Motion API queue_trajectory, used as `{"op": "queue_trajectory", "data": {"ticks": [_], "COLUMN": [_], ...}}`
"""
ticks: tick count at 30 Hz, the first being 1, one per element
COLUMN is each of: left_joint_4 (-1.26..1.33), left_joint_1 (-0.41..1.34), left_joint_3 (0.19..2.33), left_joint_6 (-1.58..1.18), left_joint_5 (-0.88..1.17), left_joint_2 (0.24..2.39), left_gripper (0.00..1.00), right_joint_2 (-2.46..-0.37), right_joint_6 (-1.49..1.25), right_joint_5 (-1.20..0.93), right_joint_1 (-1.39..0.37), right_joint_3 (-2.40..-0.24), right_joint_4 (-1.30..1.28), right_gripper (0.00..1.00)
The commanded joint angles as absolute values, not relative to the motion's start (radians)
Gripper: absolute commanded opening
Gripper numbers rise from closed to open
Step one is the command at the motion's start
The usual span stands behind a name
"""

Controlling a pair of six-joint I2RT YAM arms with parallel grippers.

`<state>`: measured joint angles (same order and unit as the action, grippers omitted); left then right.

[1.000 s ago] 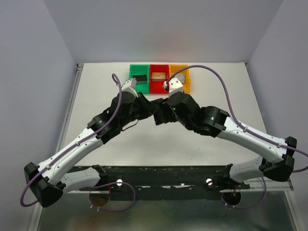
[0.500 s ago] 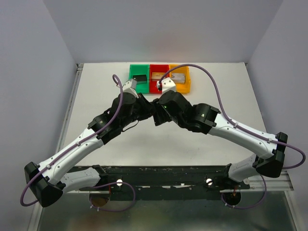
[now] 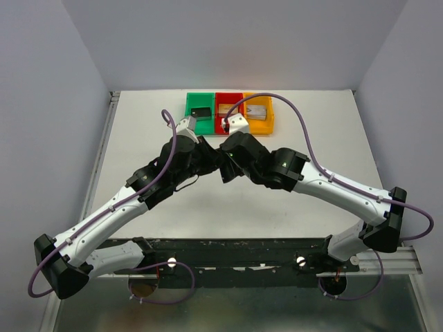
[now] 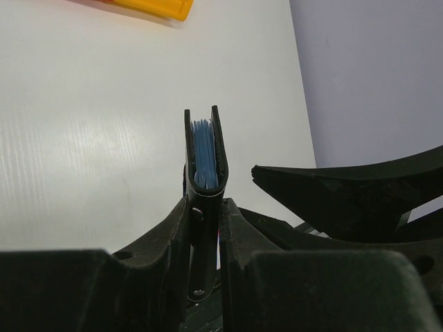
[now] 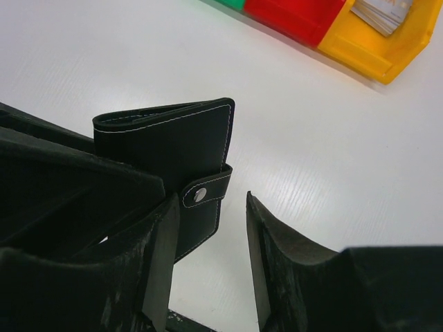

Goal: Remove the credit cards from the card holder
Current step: Open the card holder.

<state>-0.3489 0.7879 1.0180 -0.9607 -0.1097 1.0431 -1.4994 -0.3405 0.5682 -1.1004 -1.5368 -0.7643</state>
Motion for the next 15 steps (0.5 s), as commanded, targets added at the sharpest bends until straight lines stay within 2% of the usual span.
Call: {"op": "queue_trajectory", "data": {"ticks": [1,15], "left_joint_4": [-0.288,-0.285], "left_joint_1": [0.805,0.805], "left_joint_3": [1.019,1.009], "left_joint_6": [-0.971,-0.969], "left_joint_5": [-0.095,-0.103], "left_joint_2": [1.003,0.993], "left_gripper": [0.0,0.0], "right_joint_2": [-1.534,-1.543], "right_joint_6": [-0.353,-0.342], "right_joint_5": [0.6,0.601], "right_joint_1": [-1.106,-1.108], "right_joint_3": [-1.554,-1.557], "right_joint_4": [-0.805,-0.819], "right_gripper": [0.49,0.2]}}
